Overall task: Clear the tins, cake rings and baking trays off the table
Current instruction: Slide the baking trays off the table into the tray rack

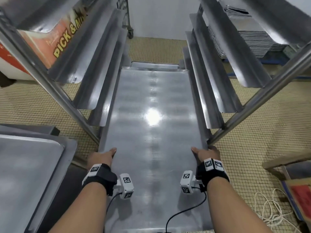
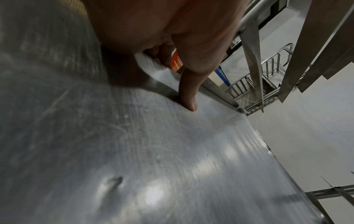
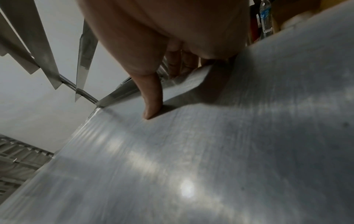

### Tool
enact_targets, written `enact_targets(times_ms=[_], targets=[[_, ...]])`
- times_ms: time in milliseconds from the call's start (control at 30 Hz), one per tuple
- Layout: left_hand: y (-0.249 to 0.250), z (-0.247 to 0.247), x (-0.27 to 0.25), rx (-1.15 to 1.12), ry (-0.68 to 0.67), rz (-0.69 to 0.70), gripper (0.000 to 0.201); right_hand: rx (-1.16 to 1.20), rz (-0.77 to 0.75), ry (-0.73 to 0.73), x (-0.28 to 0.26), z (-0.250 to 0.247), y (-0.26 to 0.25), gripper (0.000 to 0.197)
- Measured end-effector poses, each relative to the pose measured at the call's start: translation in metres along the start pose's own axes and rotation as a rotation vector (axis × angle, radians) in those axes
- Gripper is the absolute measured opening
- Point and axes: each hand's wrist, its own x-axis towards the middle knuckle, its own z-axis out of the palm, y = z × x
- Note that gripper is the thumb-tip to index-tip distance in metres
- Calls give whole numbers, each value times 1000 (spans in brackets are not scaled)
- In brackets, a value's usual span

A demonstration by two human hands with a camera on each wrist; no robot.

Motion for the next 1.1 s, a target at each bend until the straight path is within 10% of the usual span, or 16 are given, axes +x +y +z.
enact_targets(times_ms=[667, 800, 1100], targets=[[19, 3, 27, 161, -138, 181, 88, -383, -162, 59, 2, 31, -21, 43], [-5, -1, 6, 413, -178, 335, 109, -538, -301, 29, -31, 18, 6, 87], [-88, -21, -78, 849, -452, 737, 122, -787, -595, -229, -95, -13, 90, 94]])
